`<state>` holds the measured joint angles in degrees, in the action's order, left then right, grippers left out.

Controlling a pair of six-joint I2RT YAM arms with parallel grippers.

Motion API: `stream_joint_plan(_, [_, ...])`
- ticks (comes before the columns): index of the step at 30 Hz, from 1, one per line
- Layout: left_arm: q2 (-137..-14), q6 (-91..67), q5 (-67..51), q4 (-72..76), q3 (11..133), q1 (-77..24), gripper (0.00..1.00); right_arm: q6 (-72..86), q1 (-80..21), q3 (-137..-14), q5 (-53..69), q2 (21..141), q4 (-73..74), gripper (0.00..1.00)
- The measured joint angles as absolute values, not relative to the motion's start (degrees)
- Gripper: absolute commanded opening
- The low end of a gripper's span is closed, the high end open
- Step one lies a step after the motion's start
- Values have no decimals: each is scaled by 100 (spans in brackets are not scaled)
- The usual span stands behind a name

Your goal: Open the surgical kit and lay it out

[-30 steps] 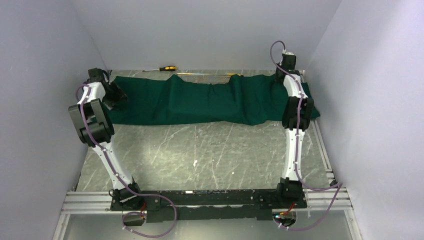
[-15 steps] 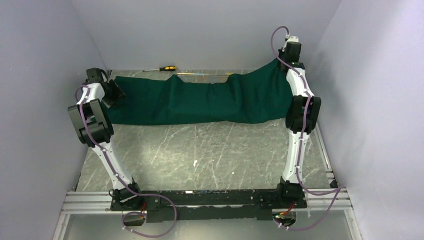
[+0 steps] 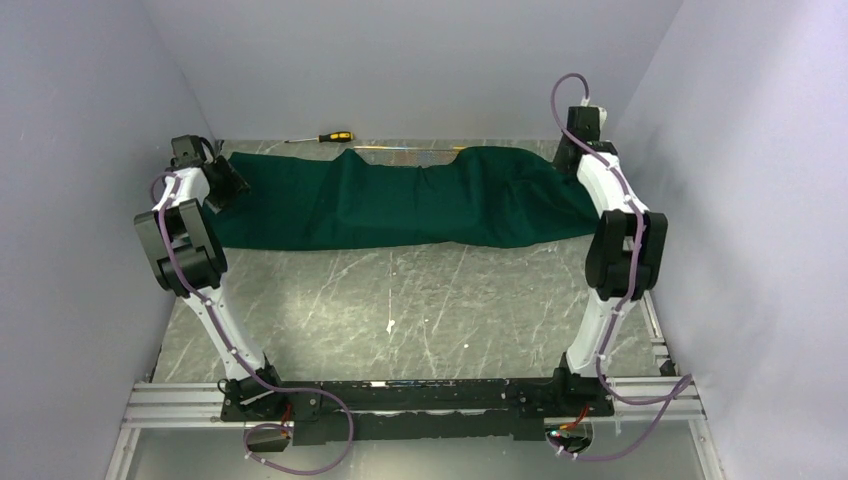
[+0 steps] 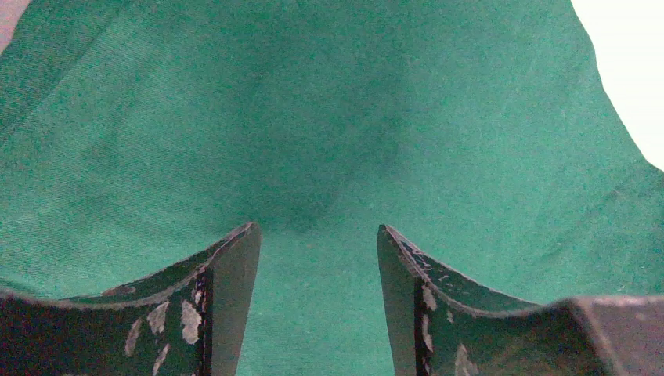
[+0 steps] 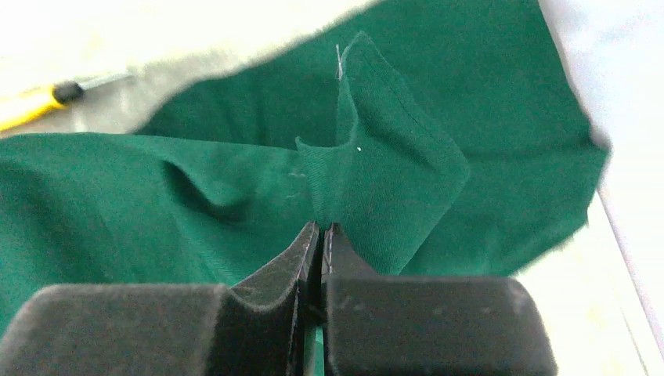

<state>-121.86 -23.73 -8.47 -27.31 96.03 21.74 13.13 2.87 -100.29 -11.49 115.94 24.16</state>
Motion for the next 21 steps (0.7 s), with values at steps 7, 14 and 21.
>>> stream_joint_plan(7, [-12110,-2484,-762,-2722,9568,2174,62,2364,292,-8744,-1730,10508,3382,0])
stream_joint_plan(14, [-12020,-2674,-661,-2729,9380,2174,63,3741,294,-7590,-1975,9821,4713,0])
stream_joint_plan(21, [-11972,-3020,-659,-2766,9354,2174,64,5009,338,-6650,-2292,9266,5636,0])
